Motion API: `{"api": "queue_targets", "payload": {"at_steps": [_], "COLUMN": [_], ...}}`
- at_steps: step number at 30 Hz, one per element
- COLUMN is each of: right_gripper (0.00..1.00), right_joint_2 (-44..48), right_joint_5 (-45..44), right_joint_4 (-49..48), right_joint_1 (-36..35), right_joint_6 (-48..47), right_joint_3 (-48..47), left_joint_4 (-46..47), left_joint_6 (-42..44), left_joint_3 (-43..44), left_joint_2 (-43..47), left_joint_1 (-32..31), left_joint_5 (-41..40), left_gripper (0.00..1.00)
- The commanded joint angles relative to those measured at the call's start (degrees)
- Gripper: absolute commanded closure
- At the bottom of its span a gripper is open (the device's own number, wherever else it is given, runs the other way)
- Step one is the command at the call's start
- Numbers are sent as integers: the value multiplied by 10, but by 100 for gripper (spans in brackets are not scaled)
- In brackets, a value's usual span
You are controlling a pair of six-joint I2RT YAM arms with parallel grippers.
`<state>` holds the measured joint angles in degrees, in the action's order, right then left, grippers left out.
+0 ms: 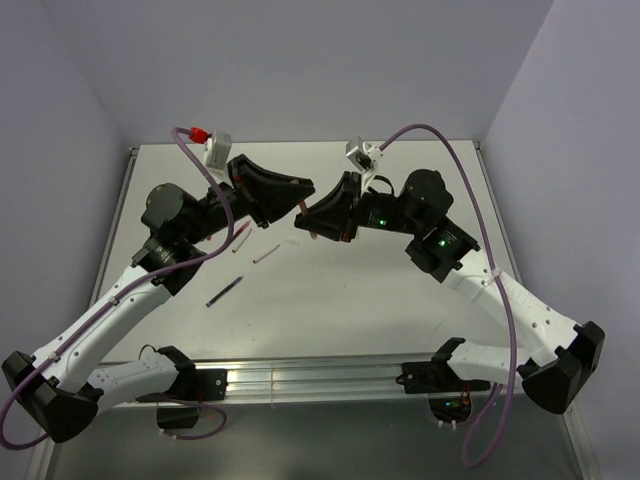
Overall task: Insert the pens into the pen caps
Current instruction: Insert the pen cap onto the pen.
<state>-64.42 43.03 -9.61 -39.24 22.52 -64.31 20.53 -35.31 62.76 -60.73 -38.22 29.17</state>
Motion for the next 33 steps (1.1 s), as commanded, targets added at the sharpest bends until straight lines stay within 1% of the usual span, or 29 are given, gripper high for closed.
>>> {"api": "queue_targets", "payload": {"at_steps": [1, 5, 6, 7, 9, 12, 13, 14, 16, 17, 19, 20, 22, 23, 24, 30, 33], "right_gripper": [100, 100, 100, 100, 100, 100, 100, 100, 100, 100, 100, 100, 100, 100, 100, 100, 100], "right_joint_2": [-6, -4, -7, -9, -18, -30, -37, -39, -47, -51, -63, -69, -79, -83, -86, -112, -122], "right_joint_5": [-50, -120, -134, -168, -197, -254, -288, -309, -341, -378, -412, -447, -478, -507, -517, -621, -630], "right_joint_4": [17, 53, 62, 69, 91, 115, 120, 129, 137, 149, 159, 170, 179, 180, 180, 190, 192], "right_joint_1": [-5, -8, -12, -15, -33, -52, -58, -64, -77, -81, -93, -97, -109, -114, -117, -141, -145], "right_joint_6": [-8, -27, -34, -41, -58, -72, -77, -85, -90, -94, -100, -107, -116, -118, -121, -140, -148], "right_joint_3": [-44, -70, -77, -83, -101, -124, -129, -138, -147, -158, -169, -181, -194, -198, -201, -230, -238], "left_joint_4": [6, -8, -11, -17, -26, -42, -48, -62, -76, -88, -96, -104, -111, -116, -124, -159, -172], "left_joint_6": [2, -3, -4, -5, -5, -8, -6, -6, -5, -6, -12, -13, -17, -19, -20, -44, -44], "left_joint_3": [6, -11, -14, -18, -16, -14, -12, -10, -5, -3, -2, -3, 2, 3, 3, 17, 24], "left_joint_2": [10, 18, 18, 18, 18, 14, 13, 12, 11, 11, 12, 13, 12, 11, 11, 3, 2], "left_joint_1": [0, -1, -2, -5, -10, -28, -40, -48, -68, -72, -84, -89, -99, -102, -108, -118, -119], "left_joint_5": [-2, -38, -46, -62, -82, -137, -150, -187, -216, -241, -263, -283, -288, -288, -313, -350, -349], "left_gripper": [100, 100, 100, 100, 100, 100, 100, 100, 100, 100, 100, 100, 100, 100, 100, 100, 100]}}
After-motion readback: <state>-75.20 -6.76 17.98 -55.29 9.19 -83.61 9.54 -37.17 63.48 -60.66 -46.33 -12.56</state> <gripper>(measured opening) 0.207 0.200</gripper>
